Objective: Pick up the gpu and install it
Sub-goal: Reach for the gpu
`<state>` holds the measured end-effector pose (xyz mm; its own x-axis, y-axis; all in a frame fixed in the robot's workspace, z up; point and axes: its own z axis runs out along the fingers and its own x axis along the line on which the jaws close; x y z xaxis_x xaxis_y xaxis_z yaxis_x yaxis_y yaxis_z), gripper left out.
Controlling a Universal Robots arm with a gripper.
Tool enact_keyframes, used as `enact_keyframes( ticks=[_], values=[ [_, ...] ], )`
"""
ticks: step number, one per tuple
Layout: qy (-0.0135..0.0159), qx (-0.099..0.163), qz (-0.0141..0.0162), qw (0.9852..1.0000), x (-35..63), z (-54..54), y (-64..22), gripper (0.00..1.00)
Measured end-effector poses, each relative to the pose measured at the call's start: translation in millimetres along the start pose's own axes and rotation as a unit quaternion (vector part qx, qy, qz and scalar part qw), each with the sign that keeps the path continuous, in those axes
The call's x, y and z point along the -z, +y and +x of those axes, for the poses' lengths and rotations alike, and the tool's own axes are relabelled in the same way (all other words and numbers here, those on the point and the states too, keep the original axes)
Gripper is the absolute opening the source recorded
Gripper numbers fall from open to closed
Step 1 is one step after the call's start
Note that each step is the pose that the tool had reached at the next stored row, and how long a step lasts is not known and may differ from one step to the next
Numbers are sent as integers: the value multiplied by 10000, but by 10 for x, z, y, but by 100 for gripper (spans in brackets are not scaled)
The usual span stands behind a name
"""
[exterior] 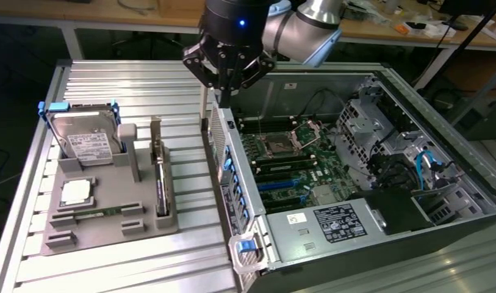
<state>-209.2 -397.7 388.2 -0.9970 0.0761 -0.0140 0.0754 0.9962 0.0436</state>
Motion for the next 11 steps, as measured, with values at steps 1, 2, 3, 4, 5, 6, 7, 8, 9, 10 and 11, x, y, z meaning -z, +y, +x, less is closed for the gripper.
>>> enact_keyframes(
  ticks=[1, 2, 3, 4, 5, 6, 7, 8, 9, 10, 11],
  values=[
    [0, 0, 0, 10000, 0, 7, 0, 11],
    [1, 0, 0, 10000, 0, 15, -1, 11],
    [1, 0, 0, 10000, 0, 24, -1, 11],
    [1, 0, 0, 10000, 0, 31, -2, 11],
    [2, 0, 0, 10000, 0, 37, -2, 11],
    [3, 0, 0, 10000, 0, 47, -3, 11],
    [3, 0, 0, 10000, 0, 57, -4, 11],
    [4, 0, 0, 10000, 0, 63, -4, 11],
    [5, 0, 0, 10000, -1, 71, -5, 11],
    [5, 0, 0, 10000, -1, 76, -5, 11],
    [7, 0, 1, 10000, 0, 85, -6, 11]
  ],
)
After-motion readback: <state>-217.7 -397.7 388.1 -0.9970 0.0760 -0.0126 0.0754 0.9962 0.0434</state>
